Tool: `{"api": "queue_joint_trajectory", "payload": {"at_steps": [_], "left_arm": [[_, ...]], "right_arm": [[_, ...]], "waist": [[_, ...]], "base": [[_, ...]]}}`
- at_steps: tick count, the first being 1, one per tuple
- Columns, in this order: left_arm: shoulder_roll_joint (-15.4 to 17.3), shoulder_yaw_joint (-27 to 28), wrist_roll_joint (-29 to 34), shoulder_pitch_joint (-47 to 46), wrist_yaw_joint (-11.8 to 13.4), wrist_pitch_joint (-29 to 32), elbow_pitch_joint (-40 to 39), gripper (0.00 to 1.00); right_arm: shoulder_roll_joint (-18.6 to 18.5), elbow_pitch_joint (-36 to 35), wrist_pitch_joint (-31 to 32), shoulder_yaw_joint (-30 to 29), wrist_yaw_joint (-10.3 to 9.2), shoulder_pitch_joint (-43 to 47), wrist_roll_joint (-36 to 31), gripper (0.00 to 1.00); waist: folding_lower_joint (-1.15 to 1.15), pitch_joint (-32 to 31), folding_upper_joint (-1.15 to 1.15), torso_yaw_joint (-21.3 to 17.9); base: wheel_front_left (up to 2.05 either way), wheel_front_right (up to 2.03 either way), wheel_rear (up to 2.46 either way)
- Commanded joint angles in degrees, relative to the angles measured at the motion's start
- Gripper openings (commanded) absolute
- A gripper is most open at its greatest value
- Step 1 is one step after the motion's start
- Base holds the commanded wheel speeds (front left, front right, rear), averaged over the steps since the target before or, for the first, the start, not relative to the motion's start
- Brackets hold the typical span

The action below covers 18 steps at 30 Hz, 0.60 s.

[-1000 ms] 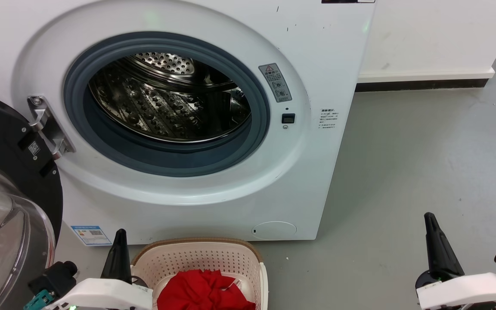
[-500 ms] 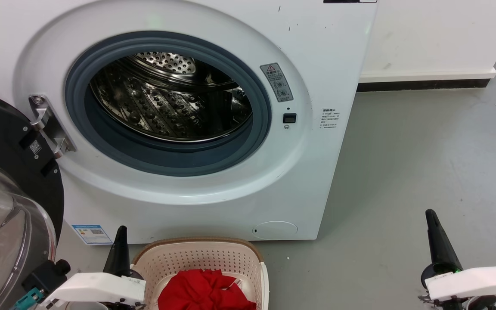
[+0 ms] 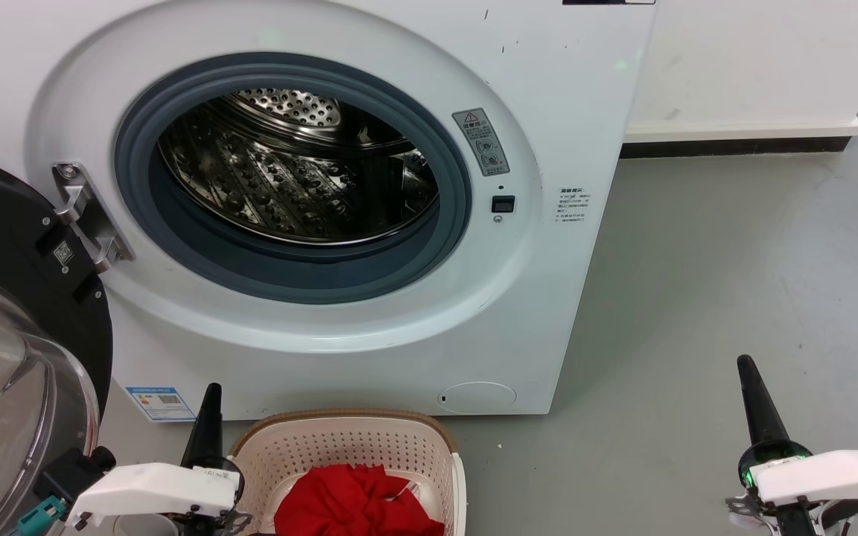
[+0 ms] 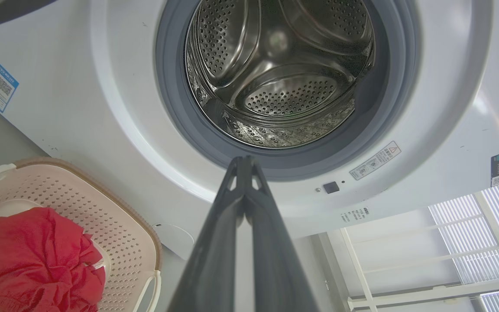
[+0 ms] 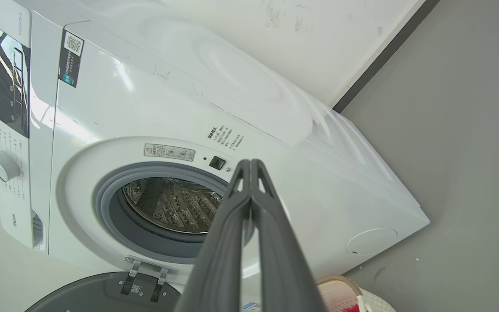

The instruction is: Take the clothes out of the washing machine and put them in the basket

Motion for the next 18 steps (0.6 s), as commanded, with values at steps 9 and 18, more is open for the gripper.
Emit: {"api": "queue_joint_trajectory", "payload": {"at_steps": [9,18], "left_arm": [[0.05,0.73,-6.88,-2.00,-1.06,1.60,0.45,0.00],[0.05,1.16,-12.19,-2.69,-1.66,2.94,1.16,0.00]], "right_arm": [[-0.35,0.80,1.59,-0.60,-0.01,-2.35,6.82,0.00],[-0.29,1.72,2.88,-1.03,-0.01,-3.08,12.00,0.00]], "waist": [[0.00,0.04,0.00,0.15],[-0.01,0.08,0.00,0.28]], "base": [[0.00,0.00,0.00],[0.00,0.00,0.00]]}}
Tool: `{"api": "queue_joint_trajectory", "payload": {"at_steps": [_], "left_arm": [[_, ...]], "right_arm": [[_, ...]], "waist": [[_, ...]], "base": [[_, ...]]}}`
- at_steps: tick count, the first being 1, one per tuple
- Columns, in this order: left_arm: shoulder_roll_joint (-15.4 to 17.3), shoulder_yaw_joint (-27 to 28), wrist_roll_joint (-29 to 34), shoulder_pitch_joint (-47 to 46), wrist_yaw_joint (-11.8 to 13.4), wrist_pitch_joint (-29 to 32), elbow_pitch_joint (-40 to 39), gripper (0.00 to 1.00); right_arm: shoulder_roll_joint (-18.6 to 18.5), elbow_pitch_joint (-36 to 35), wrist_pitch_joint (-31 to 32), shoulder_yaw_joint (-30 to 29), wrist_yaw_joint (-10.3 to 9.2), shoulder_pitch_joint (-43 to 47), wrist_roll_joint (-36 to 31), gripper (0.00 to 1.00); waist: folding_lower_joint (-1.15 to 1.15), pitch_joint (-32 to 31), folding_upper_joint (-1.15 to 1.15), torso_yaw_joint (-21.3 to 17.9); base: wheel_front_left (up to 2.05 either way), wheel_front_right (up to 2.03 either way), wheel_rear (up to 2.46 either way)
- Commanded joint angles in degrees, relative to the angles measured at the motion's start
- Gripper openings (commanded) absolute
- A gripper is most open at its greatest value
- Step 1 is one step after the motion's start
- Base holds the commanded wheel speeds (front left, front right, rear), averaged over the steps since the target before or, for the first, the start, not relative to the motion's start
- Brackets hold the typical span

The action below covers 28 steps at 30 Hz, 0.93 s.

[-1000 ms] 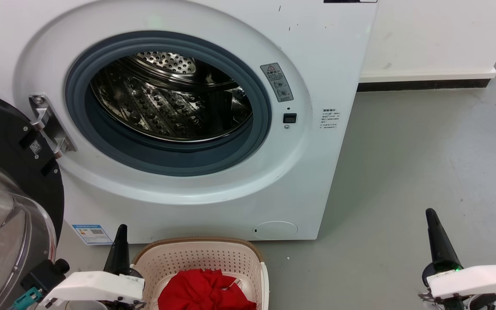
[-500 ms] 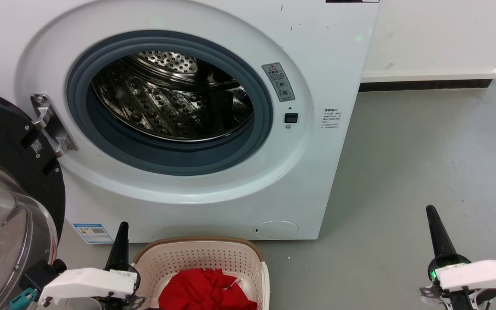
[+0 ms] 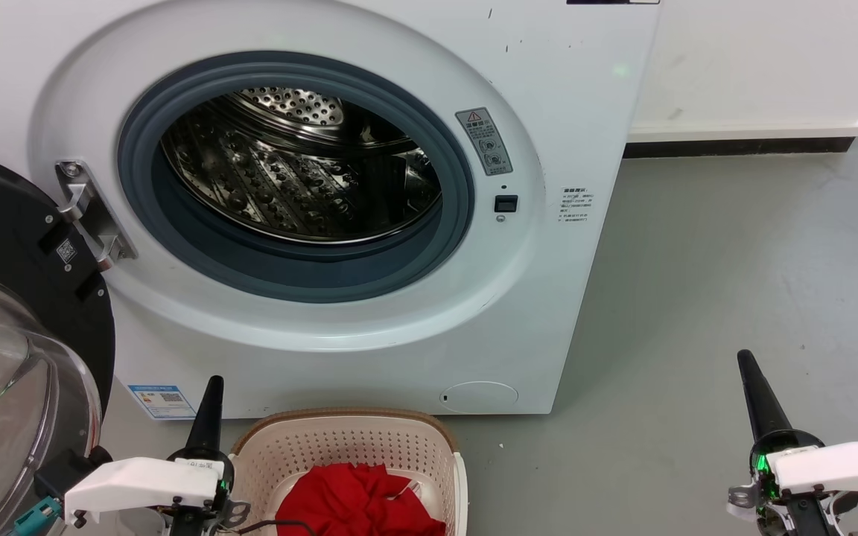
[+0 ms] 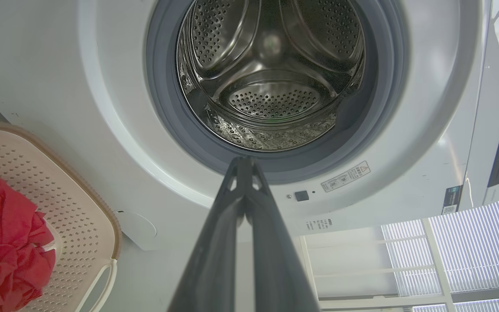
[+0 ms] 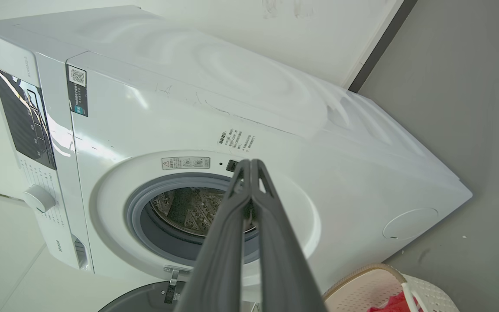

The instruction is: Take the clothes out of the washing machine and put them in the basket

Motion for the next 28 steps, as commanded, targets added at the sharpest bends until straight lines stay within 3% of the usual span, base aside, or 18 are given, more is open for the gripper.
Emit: {"api": "queue_joint_trajectory", "payload": {"at_steps": [1,28], "left_arm": [[0.03,0.32,-1.71,-1.39,-0.49,0.50,-0.01,0.00],[0.02,1.39,-14.88,-2.91,-1.96,3.59,1.72,0.00]], "right_arm": [[-0.24,0.04,0.41,-0.24,-0.01,-1.36,1.79,0.00],[0.07,2.38,3.88,-1.51,-0.01,-3.22,14.36,0.00]], "waist": [[0.00,0.01,0.00,0.03],[0.00,0.12,0.00,0.42]], "base": [[0.00,0.00,0.00],[0.00,0.00,0.00]]}}
